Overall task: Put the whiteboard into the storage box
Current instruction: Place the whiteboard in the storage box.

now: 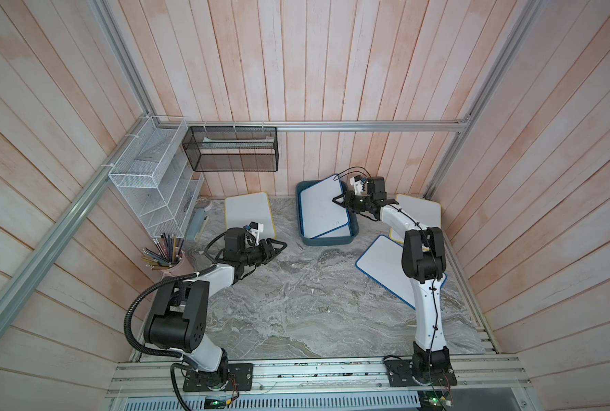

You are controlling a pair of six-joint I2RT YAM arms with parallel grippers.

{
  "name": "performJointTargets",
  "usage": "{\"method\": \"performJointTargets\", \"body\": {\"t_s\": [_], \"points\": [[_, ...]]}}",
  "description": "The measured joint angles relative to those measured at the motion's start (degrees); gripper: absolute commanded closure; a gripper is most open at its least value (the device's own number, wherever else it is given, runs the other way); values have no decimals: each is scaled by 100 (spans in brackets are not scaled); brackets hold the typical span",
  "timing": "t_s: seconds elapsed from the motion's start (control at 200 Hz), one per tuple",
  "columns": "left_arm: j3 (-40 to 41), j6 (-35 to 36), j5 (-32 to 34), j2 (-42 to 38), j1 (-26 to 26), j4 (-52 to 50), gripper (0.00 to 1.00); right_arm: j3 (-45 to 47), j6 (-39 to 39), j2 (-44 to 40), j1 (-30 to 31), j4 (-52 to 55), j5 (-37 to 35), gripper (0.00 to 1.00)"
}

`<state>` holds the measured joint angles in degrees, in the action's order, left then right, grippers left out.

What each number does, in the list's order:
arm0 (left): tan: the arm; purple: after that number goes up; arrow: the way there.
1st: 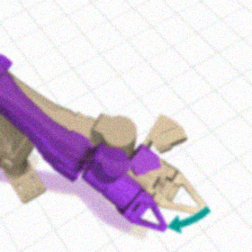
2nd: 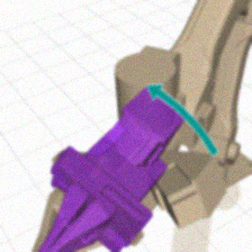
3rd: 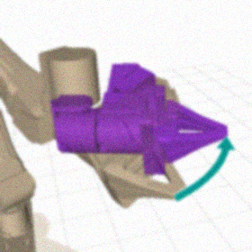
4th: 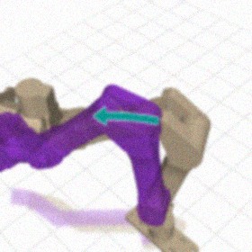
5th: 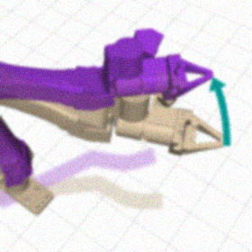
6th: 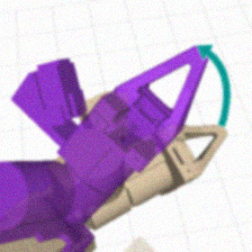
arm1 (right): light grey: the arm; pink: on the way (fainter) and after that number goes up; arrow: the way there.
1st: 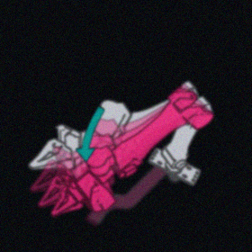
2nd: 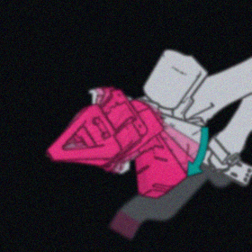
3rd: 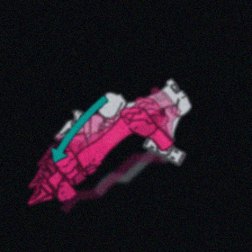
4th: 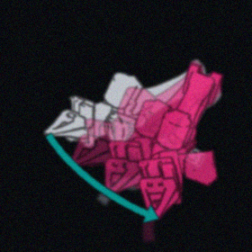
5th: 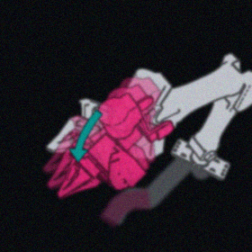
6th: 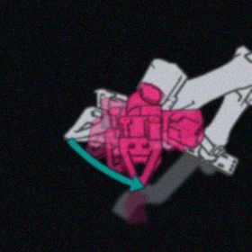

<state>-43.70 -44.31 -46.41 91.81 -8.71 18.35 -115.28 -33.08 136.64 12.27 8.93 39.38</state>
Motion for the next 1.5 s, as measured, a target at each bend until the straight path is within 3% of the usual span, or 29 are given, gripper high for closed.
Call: {"method": "performJointTargets", "body": {"t_s": [0.425, 0.67, 1.185, 1.295, 1.501], "points": [[-37, 42, 0, 0, 0, -55, 46, -2022, 1067, 933, 131, 2028, -892, 59], [-37, 85, 2, 0, 0, -105, 46, -2068, 1429, 973, 192, 2568, -1589, 57], [-37, 129, 31, 0, 0, -131, 46, -2192, 1784, 896, 249, 2787, -2142, 56], [-37, 136, 42, 0, 0, -168, 46, -2192, 2009, 820, 258, 2938, -2581, 43], [-39, 149, 39, 0, 0, -208, 46, -2114, 2203, 483, 245, 3034, -2994, 41]]}}
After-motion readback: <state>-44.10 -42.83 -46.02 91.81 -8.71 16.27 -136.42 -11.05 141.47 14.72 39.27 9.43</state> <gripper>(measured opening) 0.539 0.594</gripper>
